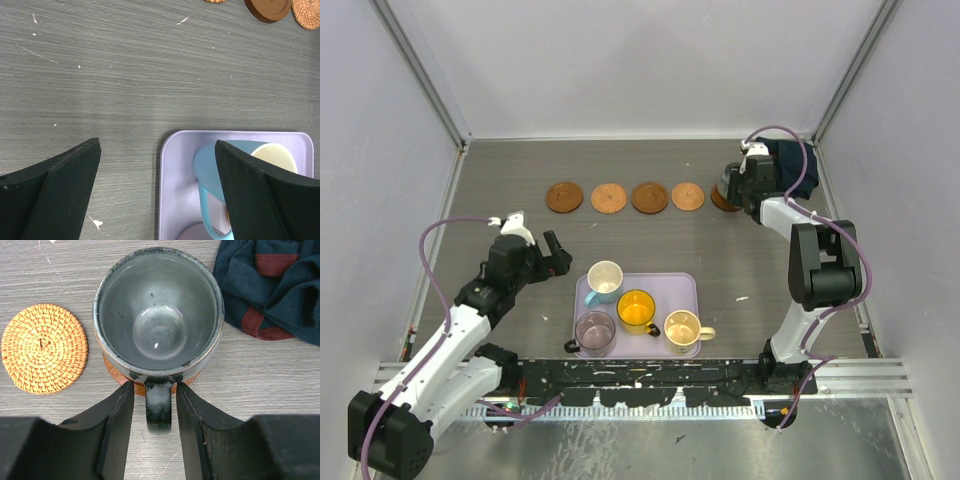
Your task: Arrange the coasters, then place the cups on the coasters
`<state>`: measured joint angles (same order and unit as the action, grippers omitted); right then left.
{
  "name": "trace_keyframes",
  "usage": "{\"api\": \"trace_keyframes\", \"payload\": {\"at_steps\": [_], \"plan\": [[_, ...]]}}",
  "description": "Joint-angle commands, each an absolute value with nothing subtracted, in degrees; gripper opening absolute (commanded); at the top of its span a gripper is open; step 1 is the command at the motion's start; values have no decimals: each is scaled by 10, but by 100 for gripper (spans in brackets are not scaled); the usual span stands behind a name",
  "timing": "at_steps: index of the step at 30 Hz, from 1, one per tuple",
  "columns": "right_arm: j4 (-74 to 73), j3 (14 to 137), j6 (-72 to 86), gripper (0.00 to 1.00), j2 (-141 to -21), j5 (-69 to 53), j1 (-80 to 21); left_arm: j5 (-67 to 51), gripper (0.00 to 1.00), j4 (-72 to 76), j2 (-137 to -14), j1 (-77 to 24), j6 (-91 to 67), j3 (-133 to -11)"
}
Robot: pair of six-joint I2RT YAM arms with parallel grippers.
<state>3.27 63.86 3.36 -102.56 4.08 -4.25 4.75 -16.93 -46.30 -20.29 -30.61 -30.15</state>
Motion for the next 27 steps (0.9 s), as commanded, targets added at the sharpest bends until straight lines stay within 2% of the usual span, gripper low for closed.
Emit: {"api": "trace_keyframes", "payload": {"at_steps": [1, 27], "plan": [[68, 633, 43, 45, -987, 31, -40, 58, 98, -134, -464, -205, -305, -303], [72, 595, 61, 44, -959, 8, -51, 62, 98, -116, -477, -205, -311, -295]]}}
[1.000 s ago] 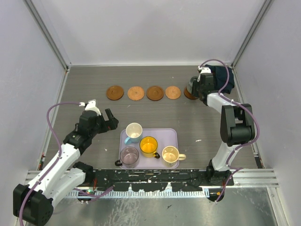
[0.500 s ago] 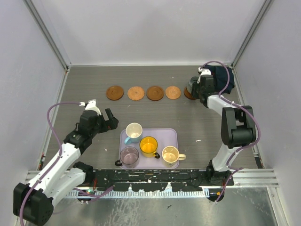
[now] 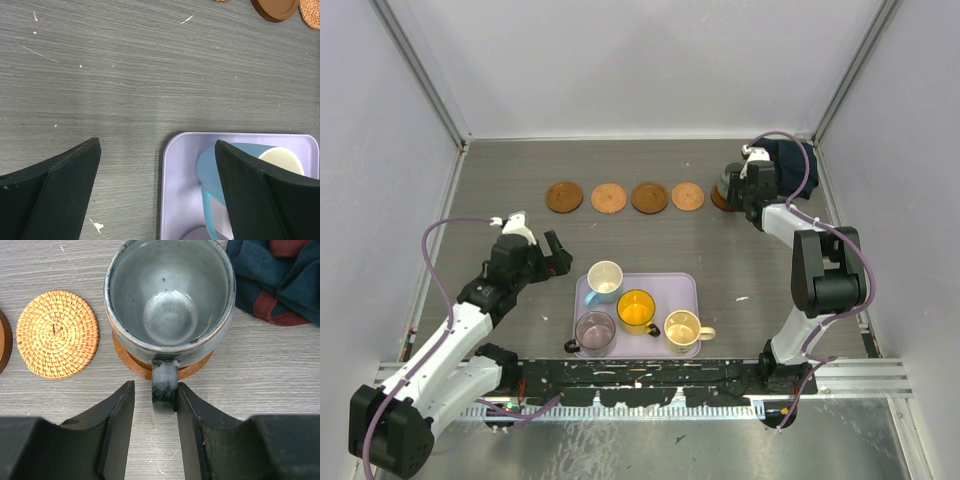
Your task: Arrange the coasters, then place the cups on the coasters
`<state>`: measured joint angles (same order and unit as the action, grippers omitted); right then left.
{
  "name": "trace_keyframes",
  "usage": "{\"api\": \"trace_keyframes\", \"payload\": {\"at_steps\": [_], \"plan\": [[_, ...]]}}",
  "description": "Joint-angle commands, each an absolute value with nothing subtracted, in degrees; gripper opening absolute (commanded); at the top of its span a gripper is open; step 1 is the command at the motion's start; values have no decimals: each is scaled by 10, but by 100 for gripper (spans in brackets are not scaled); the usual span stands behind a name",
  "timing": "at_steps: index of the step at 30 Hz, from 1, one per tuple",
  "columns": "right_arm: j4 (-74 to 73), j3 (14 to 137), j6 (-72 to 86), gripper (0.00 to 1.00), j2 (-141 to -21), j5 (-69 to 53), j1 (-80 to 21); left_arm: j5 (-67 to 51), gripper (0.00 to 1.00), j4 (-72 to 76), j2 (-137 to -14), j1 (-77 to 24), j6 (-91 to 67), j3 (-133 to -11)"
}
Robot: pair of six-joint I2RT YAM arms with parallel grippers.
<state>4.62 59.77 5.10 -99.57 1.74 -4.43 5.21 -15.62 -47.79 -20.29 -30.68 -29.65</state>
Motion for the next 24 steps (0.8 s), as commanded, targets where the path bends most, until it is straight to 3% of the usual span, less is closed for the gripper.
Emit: {"api": "trace_keyframes", "payload": {"at_steps": [1, 24], "plan": [[72, 593, 61, 44, -958, 10, -52, 62, 98, -116, -478, -205, -311, -295], [65, 555, 79, 47, -931, 108, -61, 62, 98, -119, -474, -205, -310, -288]]}}
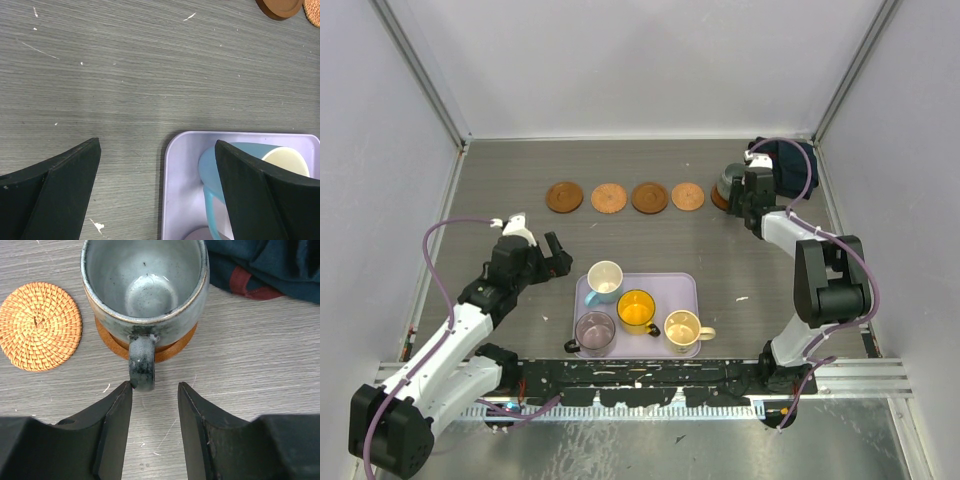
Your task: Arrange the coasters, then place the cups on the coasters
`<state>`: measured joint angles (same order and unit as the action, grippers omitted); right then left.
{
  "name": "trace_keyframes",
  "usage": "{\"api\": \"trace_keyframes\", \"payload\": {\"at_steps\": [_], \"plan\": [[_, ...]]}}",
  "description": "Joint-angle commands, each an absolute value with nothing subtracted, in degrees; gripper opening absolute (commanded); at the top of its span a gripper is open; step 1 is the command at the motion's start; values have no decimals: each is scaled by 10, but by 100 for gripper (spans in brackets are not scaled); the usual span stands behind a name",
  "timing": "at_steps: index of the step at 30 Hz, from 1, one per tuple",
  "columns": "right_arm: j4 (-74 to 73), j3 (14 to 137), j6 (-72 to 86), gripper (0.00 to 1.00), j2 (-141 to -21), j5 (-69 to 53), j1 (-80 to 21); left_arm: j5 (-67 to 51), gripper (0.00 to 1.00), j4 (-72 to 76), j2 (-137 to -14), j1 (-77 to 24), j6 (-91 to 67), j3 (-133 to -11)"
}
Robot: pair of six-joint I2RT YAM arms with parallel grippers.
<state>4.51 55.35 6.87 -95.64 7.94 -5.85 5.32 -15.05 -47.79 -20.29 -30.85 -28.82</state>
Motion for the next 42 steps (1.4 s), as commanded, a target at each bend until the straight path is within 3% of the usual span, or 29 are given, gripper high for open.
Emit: {"api": "trace_keyframes", "payload": {"at_steps": [1, 17, 28, 34, 42], "plan": [[67, 555, 80, 47, -932, 108, -61, 62, 98, -120, -474, -205, -310, -288], [65, 549, 88, 47, -920, 101, -60, 59, 98, -121, -472, -205, -310, -287], [23, 517, 117, 48, -820, 69, -70, -18, 98, -133, -443, -205, -261, -298], [-17, 507, 124, 48, -774, 86, -103, -73, 98, -145, -413, -209, -265, -299], [-94, 506, 113, 53, -711, 73, -200, -58, 98, -175, -410, -251, -275, -298]]}}
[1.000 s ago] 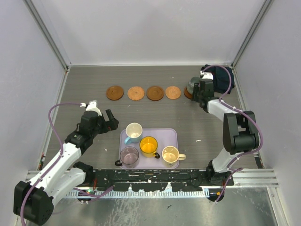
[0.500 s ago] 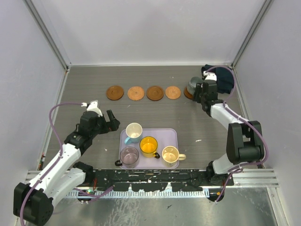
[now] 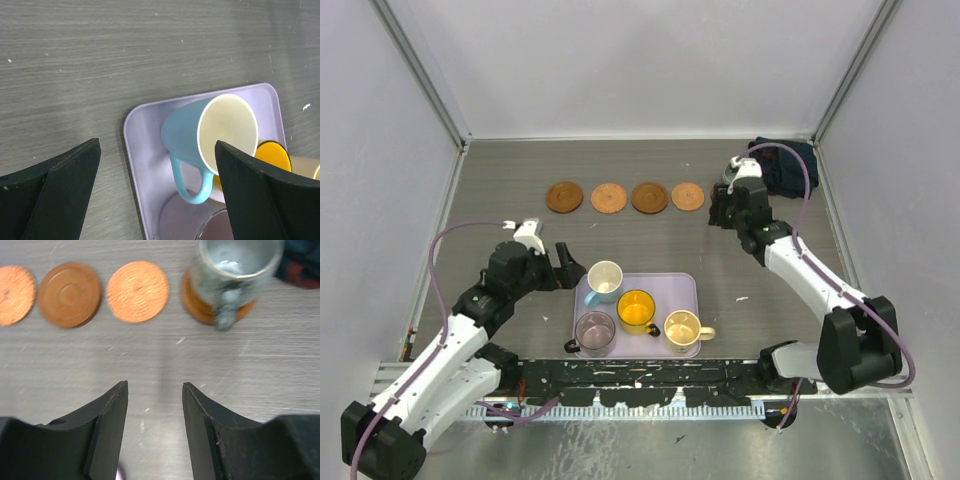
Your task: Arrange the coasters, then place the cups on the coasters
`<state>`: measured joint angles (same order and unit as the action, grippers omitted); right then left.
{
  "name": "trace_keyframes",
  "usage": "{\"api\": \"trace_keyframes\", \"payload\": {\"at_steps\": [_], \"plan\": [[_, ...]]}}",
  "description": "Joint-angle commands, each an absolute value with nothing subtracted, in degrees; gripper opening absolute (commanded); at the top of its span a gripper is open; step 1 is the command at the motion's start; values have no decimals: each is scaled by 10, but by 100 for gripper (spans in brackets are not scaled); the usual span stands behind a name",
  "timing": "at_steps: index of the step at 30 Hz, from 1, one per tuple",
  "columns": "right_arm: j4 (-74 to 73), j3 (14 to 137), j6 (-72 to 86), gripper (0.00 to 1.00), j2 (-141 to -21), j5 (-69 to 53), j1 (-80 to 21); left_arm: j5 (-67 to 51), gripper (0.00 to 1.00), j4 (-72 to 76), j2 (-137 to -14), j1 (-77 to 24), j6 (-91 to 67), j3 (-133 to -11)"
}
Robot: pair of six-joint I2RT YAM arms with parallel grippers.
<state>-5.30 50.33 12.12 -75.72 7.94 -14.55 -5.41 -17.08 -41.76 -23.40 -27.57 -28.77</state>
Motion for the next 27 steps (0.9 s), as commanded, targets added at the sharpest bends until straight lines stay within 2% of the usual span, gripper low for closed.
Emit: {"api": "trace_keyframes", "payload": {"at_steps": [1, 9, 15, 18, 27], "plan": [[-109, 506, 109, 54, -704, 68, -217, -55, 98, -177, -408, -254, -276, -297], [-224, 500, 95, 55, -642, -78, -321, -45, 98, -189, -395, -256, -280, -293], [-301, 521, 101, 63, -602, -150, -397, -33, 98, -190, -408, -256, -282, -306], [-322, 518, 118, 71, -603, -150, -447, -30, 98, -190, -421, -256, -283, -311], [-343, 494, 141, 73, -630, -119, -576, -15, 98, -191, -422, -256, -291, -310]]}}
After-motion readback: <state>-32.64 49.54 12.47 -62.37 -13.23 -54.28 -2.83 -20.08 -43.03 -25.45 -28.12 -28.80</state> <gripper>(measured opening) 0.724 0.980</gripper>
